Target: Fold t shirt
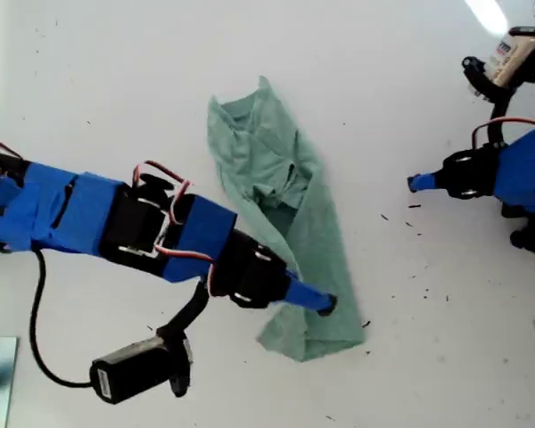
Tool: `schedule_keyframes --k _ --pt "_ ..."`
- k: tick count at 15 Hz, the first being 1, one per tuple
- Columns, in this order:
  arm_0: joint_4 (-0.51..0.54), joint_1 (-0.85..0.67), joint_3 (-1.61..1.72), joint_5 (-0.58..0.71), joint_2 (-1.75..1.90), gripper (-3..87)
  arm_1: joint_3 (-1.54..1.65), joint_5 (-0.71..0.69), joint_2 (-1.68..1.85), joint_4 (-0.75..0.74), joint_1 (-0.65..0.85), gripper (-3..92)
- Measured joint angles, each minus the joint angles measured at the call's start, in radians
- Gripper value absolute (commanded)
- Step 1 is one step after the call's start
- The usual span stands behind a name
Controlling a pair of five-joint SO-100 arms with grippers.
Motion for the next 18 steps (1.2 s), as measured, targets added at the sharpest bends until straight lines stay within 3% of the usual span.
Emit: schedule_keyframes --k 5,9,10,12,14,16,18 --pt "0.038 -0.009 -0.006 -0.026 -0.098 21.8 0.0 0.003 0.0 0.0 0.0 2.5" --pt "0.005 0.005 -0.009 -0.008 -0.169 16.1 0.0 0.008 0.0 0.0 0.0 2.5" --pt "0.049 0.008 0.003 -0.008 -0.16 14.5 0.0 0.008 0.0 0.0 0.0 2.5" --pt "0.19 0.005 0.101 -0.008 0.023 -0.1 0.0 0.008 0.0 0.0 0.0 2.5" --pt "0.302 -0.028 0.273 -0.046 0.298 -0.2 0.0 0.008 0.0 0.009 0.0 2.5" --pt "0.267 -0.078 0.676 -0.13 0.643 -0.2 0.0 0.008 0.0 0.009 0.0 2.5" --pt "0.058 -0.12 1.221 -0.199 1.08 -0.2 0.0 0.008 0.0 0.009 0.0 2.5"
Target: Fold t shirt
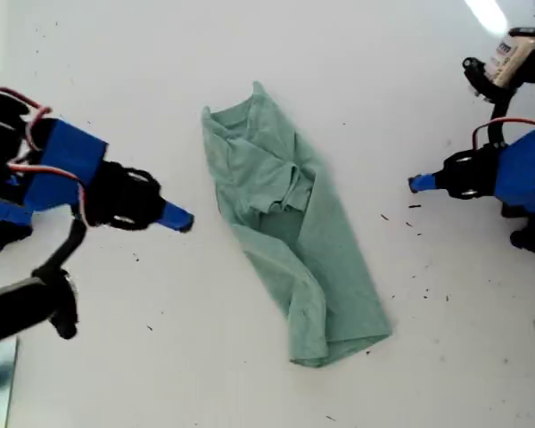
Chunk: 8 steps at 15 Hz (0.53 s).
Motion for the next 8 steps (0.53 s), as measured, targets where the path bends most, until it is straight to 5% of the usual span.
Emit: schedule_keyframes --k 2,4,8 --pt "-0.058 -0.011 0.548 -0.107 0.494 -0.2 0.0 0.0 0.0 0.0 0.0 2.5" --pt "0.043 0.0 0.914 -0.209 0.968 -0.3 0.0 0.0 0.0 0.0 0.0 2.5" --pt "0.083 -0.003 1.098 -0.25 1.285 -0.3 0.0 0.0 0.0 0.0 0.0 2.5"
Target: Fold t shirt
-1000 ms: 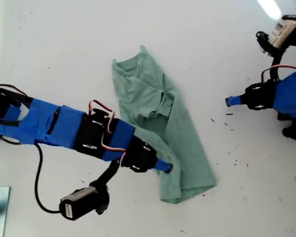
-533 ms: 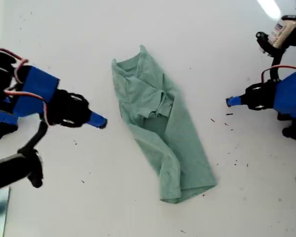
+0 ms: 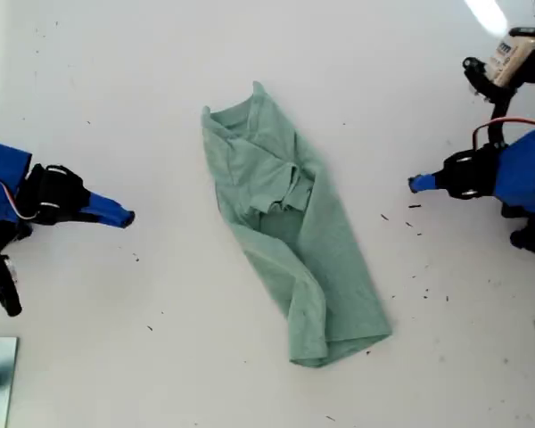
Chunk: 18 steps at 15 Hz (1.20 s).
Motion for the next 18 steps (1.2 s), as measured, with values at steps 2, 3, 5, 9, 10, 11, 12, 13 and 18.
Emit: schedule_keyframes --k 2,3,5,9,10,11,12,13,18 --pt "0.0 0.0 0.002 0.0 0.009 -0.3 0.0 0.002 0.0 0.0 0.0 2.5" --pt "0.0 0.0 0.002 0.0 0.015 -0.3 0.0 0.011 0.0 0.0 -0.006 2.6" --pt "-0.011 0.0 -0.072 -0.023 -0.015 -0.3 -0.048 0.054 -0.038 0.003 -0.074 2.6" --pt "-0.018 0.129 -0.733 -0.017 -0.788 -0.3 -0.782 0.077 -0.738 0.173 -0.281 2.5" --pt "0.018 0.16 -1.02 0.023 -1.095 -0.1 -1.019 0.075 -0.923 0.259 -0.331 5.4" --pt "0.023 0.184 -1.31 0.098 -1.379 15.9 -1.226 0.072 -1.085 0.348 -0.379 16.0" --pt "0.023 0.198 -1.569 0.198 -1.657 20.6 -1.382 0.063 -1.197 0.402 -0.425 22.0" --pt "0.029 0.222 -1.818 0.272 -1.894 22.2 -1.443 0.061 -1.229 0.414 -0.465 25.5" --pt "-0.025 0.236 -2.263 0.345 -2.48 23.6 -1.416 0.107 -1.255 0.405 -0.615 30.6"
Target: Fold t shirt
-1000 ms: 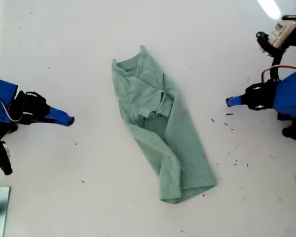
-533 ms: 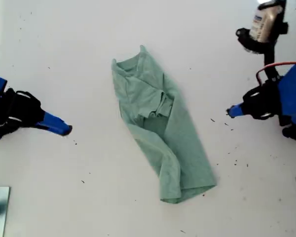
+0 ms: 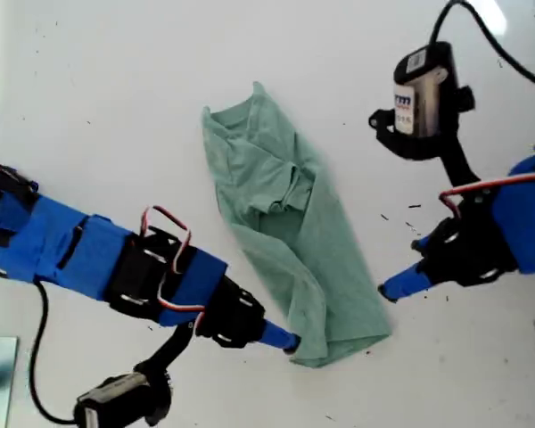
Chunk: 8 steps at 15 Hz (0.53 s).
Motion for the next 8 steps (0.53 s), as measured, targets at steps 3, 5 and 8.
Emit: schedule_keyframes --k 3,5,8 --pt "-0.103 -0.006 -0.014 -0.005 -0.137 21.5 0.252 0.074 0.0 -0.192 -0.051 30.5" --pt "-0.16 -0.023 -0.025 -0.014 -0.193 20.9 0.433 0.123 -0.006 -0.393 -0.077 29.7" --pt "-0.239 -0.038 -0.048 -0.014 -0.229 20.0 0.522 0.167 -0.137 -0.615 -0.107 29.7"
